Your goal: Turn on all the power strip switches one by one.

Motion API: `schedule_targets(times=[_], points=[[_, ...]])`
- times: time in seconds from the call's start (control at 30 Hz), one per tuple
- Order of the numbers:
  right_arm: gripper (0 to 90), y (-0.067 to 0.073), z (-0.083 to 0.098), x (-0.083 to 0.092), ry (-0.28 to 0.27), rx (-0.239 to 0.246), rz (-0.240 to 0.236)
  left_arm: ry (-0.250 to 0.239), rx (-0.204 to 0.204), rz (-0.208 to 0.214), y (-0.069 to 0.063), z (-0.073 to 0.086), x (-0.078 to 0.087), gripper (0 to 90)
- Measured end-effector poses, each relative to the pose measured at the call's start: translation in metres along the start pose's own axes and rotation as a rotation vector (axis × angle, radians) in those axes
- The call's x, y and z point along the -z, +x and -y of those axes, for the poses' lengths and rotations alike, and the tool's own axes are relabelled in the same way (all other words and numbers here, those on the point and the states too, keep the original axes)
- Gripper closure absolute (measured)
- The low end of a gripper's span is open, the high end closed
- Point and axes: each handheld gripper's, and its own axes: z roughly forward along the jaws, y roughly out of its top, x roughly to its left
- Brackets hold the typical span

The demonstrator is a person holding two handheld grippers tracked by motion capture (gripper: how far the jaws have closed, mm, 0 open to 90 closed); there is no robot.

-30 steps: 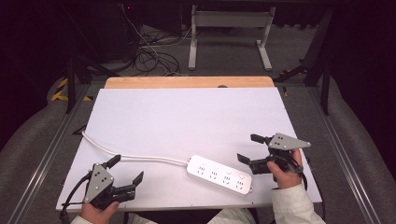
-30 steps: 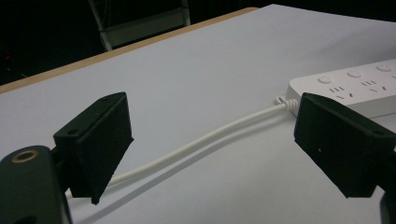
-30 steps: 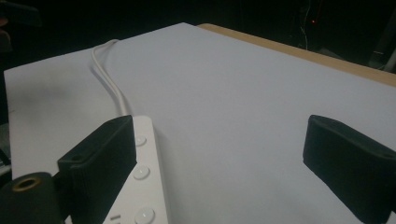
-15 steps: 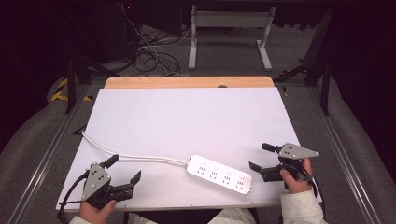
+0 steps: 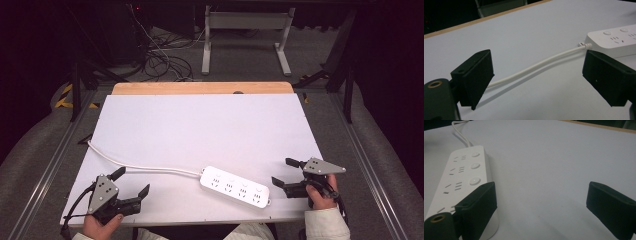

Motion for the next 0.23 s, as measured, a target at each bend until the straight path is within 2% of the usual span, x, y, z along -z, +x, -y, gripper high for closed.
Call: schedule_targets(times=[0.13, 0.23], points=[[10.2, 0.0030, -0.0041, -0.0028, 0.015, 0.014, 0.020, 0.021, 0.050, 0.038, 0.0030, -0.0001, -0.0016, 10.0], [10.2, 0.0044, -0.0063, -0.0029, 0.012, 0.020, 0.017, 0.022, 0.044, 0.030, 0.0032, 0.0005, -0.0025, 10.0]])
